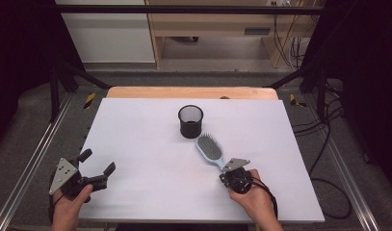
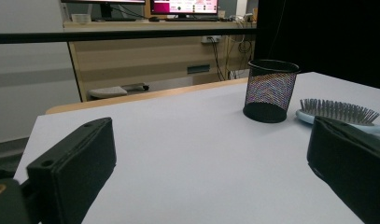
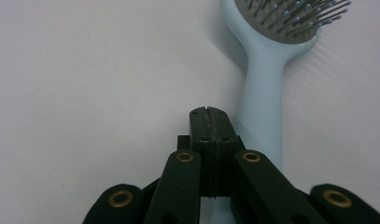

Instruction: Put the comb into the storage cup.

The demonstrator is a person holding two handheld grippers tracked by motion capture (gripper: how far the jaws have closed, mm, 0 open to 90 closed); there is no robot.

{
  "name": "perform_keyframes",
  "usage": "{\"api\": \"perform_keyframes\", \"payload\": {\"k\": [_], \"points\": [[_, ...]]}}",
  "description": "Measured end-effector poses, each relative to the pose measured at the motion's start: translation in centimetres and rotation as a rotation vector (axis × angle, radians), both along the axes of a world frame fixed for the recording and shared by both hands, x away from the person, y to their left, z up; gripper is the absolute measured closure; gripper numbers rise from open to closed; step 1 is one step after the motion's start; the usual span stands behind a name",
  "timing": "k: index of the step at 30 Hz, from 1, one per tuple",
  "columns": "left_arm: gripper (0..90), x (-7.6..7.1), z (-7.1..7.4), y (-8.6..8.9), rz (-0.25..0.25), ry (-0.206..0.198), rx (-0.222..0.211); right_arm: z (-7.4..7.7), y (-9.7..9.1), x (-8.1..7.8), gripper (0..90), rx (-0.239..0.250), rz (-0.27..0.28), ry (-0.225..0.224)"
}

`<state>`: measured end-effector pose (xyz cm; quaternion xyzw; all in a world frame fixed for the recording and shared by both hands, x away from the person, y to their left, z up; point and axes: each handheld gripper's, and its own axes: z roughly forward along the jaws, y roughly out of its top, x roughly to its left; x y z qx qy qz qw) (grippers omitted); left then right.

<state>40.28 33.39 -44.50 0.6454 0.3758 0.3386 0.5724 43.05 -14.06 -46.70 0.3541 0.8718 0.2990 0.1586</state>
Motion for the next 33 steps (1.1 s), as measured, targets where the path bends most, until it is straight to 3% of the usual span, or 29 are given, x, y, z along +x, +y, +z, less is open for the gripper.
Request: {"api": "perform_keyframes", "payload": {"k": [33], "points": [[1.3,0.2,-0.2,-0.1,0.003,0.01,0.012,0.1,-1.7,1.8,90.0,-0.038,0.018,-0.018]]}}
